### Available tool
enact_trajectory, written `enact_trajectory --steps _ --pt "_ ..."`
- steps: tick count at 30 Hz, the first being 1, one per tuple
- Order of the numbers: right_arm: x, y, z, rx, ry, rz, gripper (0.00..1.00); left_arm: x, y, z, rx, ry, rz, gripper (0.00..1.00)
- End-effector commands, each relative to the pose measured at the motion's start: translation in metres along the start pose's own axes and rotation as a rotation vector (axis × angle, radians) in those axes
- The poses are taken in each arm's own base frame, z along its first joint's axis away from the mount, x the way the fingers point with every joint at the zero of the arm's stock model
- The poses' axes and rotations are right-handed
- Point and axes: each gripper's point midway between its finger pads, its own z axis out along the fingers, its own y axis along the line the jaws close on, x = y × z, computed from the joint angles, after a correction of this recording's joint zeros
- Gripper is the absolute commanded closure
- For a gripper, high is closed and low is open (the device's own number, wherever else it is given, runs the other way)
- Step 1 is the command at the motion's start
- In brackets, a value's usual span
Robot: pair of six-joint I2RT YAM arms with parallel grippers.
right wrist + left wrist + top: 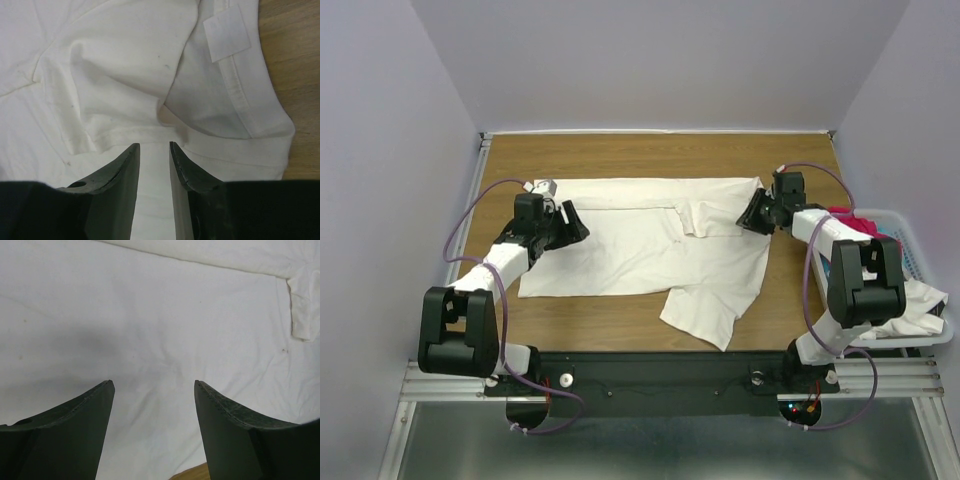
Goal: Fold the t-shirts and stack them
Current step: Fold the tshirt
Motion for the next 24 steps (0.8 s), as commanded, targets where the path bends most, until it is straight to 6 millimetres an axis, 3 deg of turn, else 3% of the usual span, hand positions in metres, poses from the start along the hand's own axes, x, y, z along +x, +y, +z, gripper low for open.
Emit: enact_trajectory --steps 1,10,17,21,24 --pt "0.001 -0.004 0.005 0.005 0.000 -0.027 0.64 -0.004 -0.008 -0.007 0.041 -0.032 0.058 0.23" --pt "0.012 -0.021 0.018 0.054 0.035 -0.053 0.63 0.003 -0.004 -0.005 0.039 -0.032 0.060 0.23" --pt "0.009 -0.020 0.027 0.046 0.045 -0.071 0.63 0.003 -0.003 -0.003 0.037 -0.031 0.061 0.23" --pt "0.007 -0.014 0.026 0.021 0.046 -0.070 0.69 0.004 -0.003 -0.003 0.037 -0.030 0.060 0.23" --pt "0.004 -0.007 0.021 -0.001 0.037 -0.069 0.79 0.004 -0.002 -0.003 0.035 -0.031 0.060 0.23"
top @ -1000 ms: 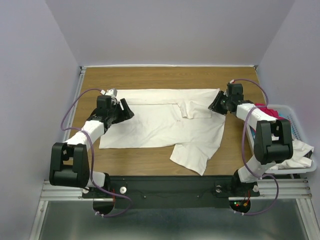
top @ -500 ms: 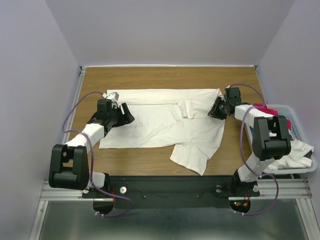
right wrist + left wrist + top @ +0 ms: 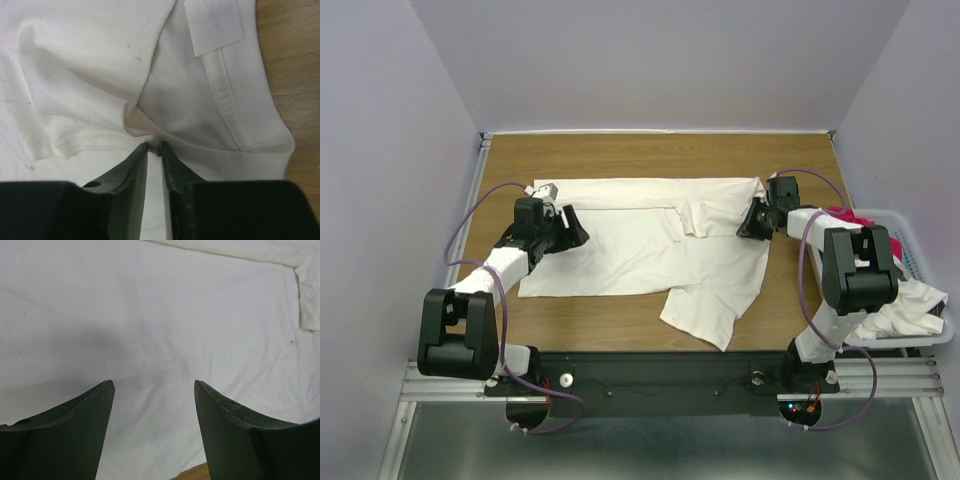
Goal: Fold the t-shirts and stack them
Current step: Fold the tshirt
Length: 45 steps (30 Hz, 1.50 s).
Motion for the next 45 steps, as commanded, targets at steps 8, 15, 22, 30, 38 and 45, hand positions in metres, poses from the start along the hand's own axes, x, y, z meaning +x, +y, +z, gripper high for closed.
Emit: enact_trajectory --steps 8,15,22,30,38,45 --pt "-0.019 0.027 -0.021 -0.093 -0.058 0.032 0.99 -0.007 -0.006 -0.002 0.030 -0.037 0.031 0.23" --pt "-0.010 0.039 -0.036 -0.127 -0.016 0.156 0.99 -0.007 -0.006 -0.001 0.028 -0.035 0.032 0.23" --pt "0.018 0.027 -0.026 -0.083 0.072 0.260 0.99 -0.007 -0.007 -0.001 0.033 -0.033 0.032 0.24" --pt "0.045 0.028 -0.017 -0.103 0.186 0.316 0.99 -0.008 -0.007 -0.001 0.035 -0.034 0.032 0.24" --pt "0.045 0.028 -0.013 -0.112 0.213 0.271 0.71 -0.008 -0.007 0.000 0.033 -0.033 0.030 0.24" --pt "0.005 0.071 -0.042 -0.170 0.062 -0.017 0.54 -0.008 -0.007 -0.001 0.031 -0.037 0.031 0.24"
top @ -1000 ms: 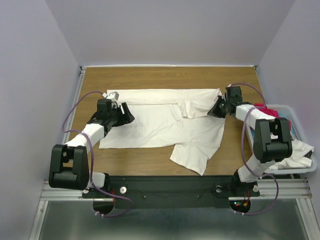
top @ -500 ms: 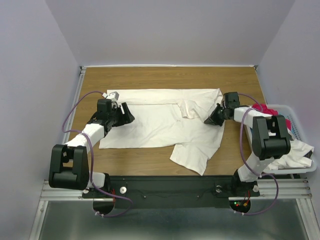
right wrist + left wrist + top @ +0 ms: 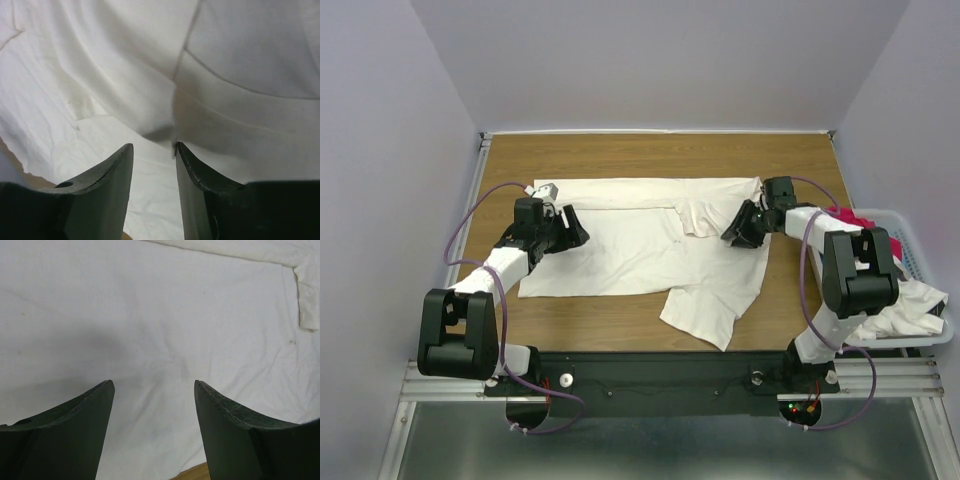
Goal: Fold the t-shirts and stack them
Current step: Fold the tshirt
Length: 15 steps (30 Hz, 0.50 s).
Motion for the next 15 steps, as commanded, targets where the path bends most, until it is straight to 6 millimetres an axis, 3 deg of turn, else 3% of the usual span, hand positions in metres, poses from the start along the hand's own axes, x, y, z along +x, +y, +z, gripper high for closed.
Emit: enact_trajectory --steps 1,5,12,15 --pt "-0.022 0.061 -0.029 -0.051 -0.138 -0.304 0.54 -0.009 -0.006 -0.001 0.026 -0.038 0.030 0.24" --pt "-0.016 0.089 -0.025 -0.010 -0.179 -0.497 0.55 -0.010 -0.007 -0.003 0.026 -0.044 0.034 0.24" --pt "-0.008 0.116 -0.008 0.069 -0.218 -0.704 0.55 -0.015 -0.009 -0.012 0.025 -0.068 0.055 0.24" --pt "-0.008 0.117 0.005 0.117 -0.224 -0.745 0.55 -0.018 -0.010 -0.019 0.019 -0.088 0.068 0.24"
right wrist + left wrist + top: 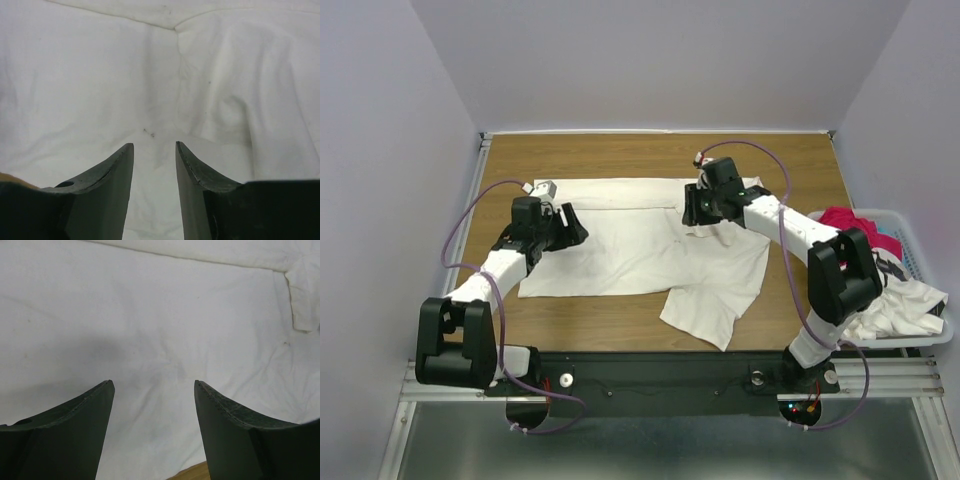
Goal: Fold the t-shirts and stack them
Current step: Fold the tshirt
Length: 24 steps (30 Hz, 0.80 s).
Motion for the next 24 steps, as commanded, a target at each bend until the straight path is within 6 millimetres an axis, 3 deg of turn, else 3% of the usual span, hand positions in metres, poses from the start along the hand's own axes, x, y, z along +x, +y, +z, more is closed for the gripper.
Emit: enact_trajectory --steps 1,15,24 --pt "-0.007 -0.013 0.017 0.123 -0.007 -0.109 0.55 -0.013 -0.005 -0.014 0.004 -0.071 0.056 0.24" --pt "0.009 -0.015 0.057 0.191 0.054 -0.165 0.57 -0.012 -0.001 -0.011 -0.010 -0.069 0.059 0.24" --pt "-0.007 0.000 0.049 0.156 0.016 -0.133 0.90 -0.013 -0.002 -0.011 -0.010 -0.071 0.059 0.24"
